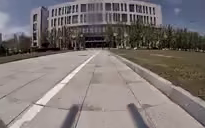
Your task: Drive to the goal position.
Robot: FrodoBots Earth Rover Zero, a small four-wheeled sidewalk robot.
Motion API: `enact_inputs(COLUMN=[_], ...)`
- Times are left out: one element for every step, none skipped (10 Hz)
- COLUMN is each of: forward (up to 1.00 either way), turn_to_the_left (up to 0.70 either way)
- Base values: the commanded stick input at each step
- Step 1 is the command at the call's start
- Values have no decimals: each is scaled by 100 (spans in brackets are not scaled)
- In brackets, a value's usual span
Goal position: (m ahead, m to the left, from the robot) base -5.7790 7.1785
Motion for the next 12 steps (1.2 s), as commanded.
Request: enact_inputs(forward=[70, 70, 70, 70, 70, 70, 70, 70, 70, 70, 70, 70], turn_to_the_left=[0, 0, 0, 0, 0, 0, 0, 0, 0, 0, 0, 0])
